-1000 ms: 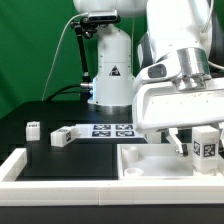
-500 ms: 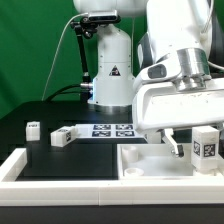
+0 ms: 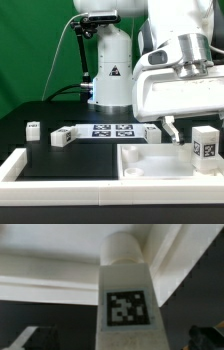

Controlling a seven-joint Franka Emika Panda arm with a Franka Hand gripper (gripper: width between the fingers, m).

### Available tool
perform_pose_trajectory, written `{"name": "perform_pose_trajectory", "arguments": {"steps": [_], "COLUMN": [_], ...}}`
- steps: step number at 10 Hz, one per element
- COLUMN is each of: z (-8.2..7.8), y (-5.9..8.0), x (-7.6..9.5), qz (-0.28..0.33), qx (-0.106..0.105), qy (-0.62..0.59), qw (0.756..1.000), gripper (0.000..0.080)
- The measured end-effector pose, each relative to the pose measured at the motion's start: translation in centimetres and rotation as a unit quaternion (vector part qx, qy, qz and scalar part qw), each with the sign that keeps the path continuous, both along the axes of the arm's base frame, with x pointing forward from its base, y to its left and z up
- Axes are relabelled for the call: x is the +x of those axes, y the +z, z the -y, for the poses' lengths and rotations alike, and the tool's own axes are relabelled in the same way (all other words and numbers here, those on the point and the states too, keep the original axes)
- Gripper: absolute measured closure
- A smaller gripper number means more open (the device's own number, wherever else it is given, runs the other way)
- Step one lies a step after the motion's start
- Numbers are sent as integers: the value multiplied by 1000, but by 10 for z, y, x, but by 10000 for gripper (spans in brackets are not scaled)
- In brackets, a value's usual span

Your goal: Assemble one leg

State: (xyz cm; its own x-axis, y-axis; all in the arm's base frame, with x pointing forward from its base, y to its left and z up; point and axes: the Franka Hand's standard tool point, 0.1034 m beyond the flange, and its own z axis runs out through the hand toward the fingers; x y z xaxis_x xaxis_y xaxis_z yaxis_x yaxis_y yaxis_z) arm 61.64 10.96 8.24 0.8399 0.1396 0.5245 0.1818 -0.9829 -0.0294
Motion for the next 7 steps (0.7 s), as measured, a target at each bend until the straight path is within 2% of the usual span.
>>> {"name": "perform_pose_trajectory", "arguments": {"steps": [2,3,5,7], "z": [3,4,4,3], "y": [0,-8,-5,-8], "x": [7,4,11,3], "qz": [-16,-57,-150,-245], "qx": [-1,-3,-5,-7], "qy": [-1,2,10,18], "qw": [1000,998,989,969], "gripper": [151,151,151,151]}}
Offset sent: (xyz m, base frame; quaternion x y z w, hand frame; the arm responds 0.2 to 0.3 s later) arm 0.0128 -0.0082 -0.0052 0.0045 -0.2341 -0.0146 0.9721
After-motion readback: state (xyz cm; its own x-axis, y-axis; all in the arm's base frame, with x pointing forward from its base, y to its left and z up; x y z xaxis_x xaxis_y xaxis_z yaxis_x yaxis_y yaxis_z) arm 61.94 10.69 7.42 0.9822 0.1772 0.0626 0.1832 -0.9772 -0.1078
